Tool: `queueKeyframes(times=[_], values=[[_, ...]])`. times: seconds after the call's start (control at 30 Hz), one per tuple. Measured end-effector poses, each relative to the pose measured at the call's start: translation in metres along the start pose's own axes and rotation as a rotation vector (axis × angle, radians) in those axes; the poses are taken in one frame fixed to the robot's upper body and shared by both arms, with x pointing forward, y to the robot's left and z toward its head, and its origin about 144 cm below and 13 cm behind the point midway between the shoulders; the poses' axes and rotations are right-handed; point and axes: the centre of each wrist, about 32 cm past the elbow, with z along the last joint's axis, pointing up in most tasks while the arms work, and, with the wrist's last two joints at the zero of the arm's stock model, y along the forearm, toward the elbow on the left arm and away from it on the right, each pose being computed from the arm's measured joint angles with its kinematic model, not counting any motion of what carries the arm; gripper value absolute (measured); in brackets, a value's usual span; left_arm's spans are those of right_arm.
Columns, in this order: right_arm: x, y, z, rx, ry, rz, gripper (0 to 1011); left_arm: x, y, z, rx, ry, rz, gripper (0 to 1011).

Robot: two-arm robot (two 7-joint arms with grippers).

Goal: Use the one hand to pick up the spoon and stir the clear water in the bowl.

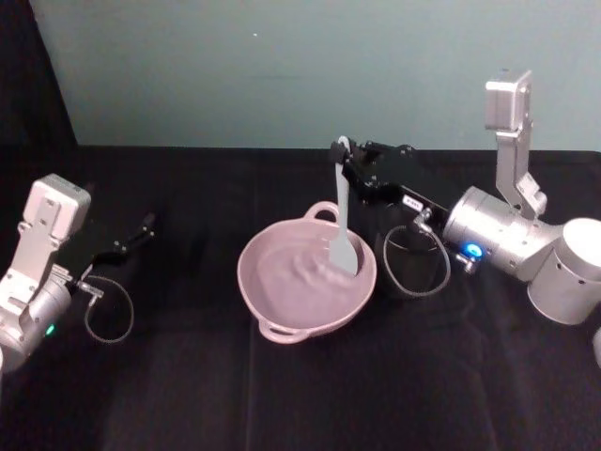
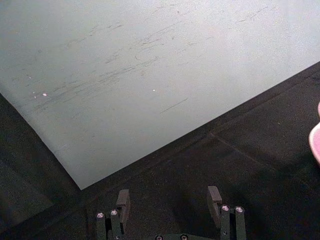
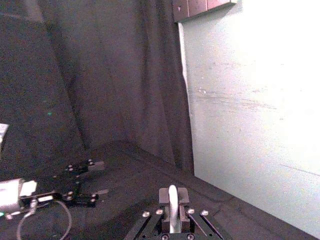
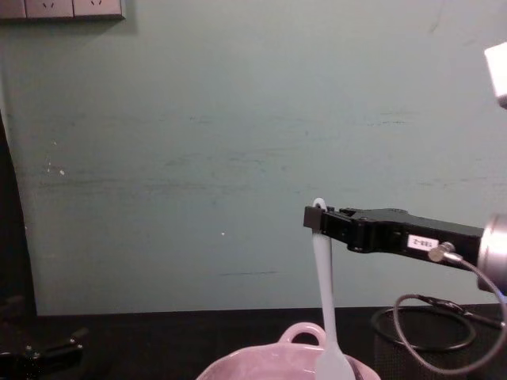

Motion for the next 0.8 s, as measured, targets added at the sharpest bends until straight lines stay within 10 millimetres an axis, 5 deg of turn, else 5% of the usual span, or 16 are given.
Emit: queueKeyframes(times=[0.33,0.8], values=[[-0.019,-0.007,-0.002,0.014,0.015,0.047,110,0.000,0.000,0.000,0.000,0.000,0.000,1011],[-0.031,0.033,-0.018,0.059,0.107,0.144,109,0.000,0.000,0.000,0.000,0.000,0.000,1011]])
